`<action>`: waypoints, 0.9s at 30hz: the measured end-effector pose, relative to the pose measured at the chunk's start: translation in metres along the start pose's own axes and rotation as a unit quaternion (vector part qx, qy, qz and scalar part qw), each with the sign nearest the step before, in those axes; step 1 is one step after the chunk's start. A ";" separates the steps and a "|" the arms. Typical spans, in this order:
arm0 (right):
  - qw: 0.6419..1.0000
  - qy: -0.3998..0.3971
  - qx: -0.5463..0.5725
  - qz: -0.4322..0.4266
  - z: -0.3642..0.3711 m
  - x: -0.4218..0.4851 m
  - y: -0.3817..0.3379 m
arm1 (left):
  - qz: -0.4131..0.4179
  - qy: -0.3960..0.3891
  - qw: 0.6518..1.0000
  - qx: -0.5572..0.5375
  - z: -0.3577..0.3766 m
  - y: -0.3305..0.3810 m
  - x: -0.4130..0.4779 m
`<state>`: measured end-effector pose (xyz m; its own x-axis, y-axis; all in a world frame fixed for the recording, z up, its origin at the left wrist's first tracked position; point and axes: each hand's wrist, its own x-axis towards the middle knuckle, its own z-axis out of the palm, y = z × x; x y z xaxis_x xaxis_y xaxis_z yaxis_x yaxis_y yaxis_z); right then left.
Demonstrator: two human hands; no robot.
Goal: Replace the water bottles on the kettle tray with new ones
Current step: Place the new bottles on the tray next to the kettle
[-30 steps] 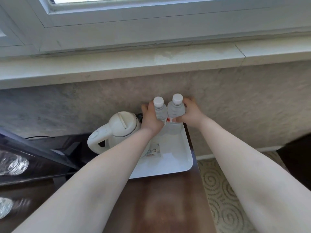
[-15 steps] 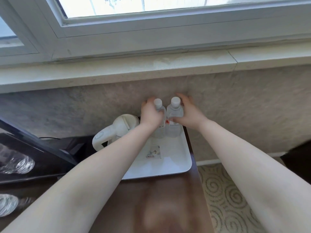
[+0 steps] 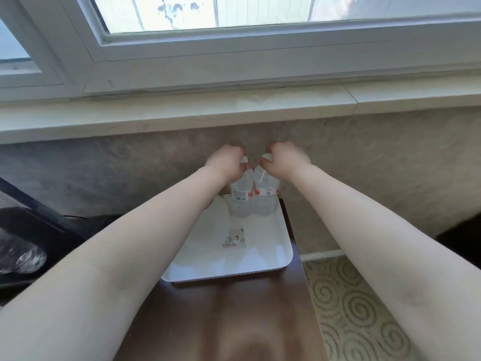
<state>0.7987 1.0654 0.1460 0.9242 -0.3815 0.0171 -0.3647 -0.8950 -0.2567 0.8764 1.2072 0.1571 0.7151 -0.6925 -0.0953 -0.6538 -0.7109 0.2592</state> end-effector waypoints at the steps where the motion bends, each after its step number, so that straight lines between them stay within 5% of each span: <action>1: 1.000 -0.006 -0.007 -0.005 -0.001 0.001 -0.001 | 0.004 -0.008 1.000 0.003 -0.002 -0.001 0.001; 27: 0.983 -0.053 -0.109 -0.138 -0.001 0.001 0.013 | 0.103 -0.036 0.993 -0.033 -0.001 -0.014 -0.004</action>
<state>0.7952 1.0529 0.1439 0.9938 -0.1014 -0.0463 -0.1034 -0.9938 -0.0422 0.8832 1.2195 0.1552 0.5463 -0.8314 -0.1020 -0.7654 -0.5450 0.3422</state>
